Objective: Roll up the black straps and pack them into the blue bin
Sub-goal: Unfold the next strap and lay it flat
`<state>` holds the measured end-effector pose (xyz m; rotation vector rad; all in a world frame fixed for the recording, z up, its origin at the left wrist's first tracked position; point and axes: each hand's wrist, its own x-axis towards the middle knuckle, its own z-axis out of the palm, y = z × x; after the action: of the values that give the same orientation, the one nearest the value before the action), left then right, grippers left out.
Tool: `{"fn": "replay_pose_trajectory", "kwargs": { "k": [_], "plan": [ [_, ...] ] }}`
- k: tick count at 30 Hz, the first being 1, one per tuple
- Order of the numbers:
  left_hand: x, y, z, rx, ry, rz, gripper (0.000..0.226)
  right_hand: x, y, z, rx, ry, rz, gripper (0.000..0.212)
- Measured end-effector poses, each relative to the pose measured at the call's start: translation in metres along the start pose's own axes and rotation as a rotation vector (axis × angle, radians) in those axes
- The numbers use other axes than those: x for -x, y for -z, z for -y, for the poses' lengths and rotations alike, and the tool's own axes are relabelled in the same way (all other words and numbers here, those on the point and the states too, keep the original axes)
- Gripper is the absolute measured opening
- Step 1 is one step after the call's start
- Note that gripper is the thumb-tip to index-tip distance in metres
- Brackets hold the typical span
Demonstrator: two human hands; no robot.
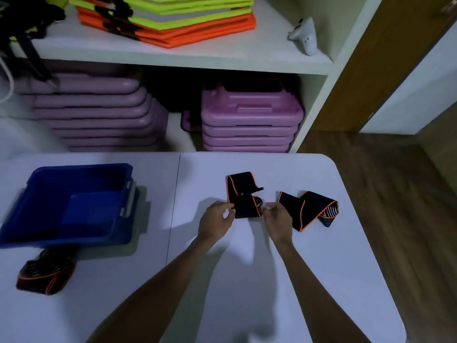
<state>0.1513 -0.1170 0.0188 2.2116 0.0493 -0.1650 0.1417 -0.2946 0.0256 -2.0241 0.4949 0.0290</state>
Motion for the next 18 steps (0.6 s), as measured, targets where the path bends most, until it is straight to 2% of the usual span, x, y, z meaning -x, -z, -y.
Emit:
{"fn": "replay_pose_trajectory", "kwargs": {
  "k": [3,6,9,12,15,18],
  "plan": [
    [-0.013,-0.015,-0.005,0.016,0.085,0.081,0.040,-0.020,-0.003,-0.007,0.045,-0.039,0.108,0.034],
    [-0.025,-0.026,-0.001,0.083,0.121,-0.015,0.042,-0.031,-0.005,-0.003,0.058,0.053,0.087,0.037],
    [-0.038,-0.023,-0.005,-0.110,0.052,-0.082,0.048,-0.050,-0.002,0.003,0.198,0.142,0.086,0.040],
    [-0.056,-0.017,-0.017,-0.312,-0.069,-0.046,0.053,-0.073,-0.001,0.013,0.439,0.189,0.180,0.047],
    [-0.071,-0.019,-0.025,-0.445,-0.152,0.021,0.051,-0.093,-0.002,0.026,0.592,0.241,0.260,0.034],
    [-0.081,-0.019,-0.034,-0.414,-0.189,-0.050,0.032,-0.105,-0.004,0.029,0.561,0.299,0.268,0.020]
  ]
}}
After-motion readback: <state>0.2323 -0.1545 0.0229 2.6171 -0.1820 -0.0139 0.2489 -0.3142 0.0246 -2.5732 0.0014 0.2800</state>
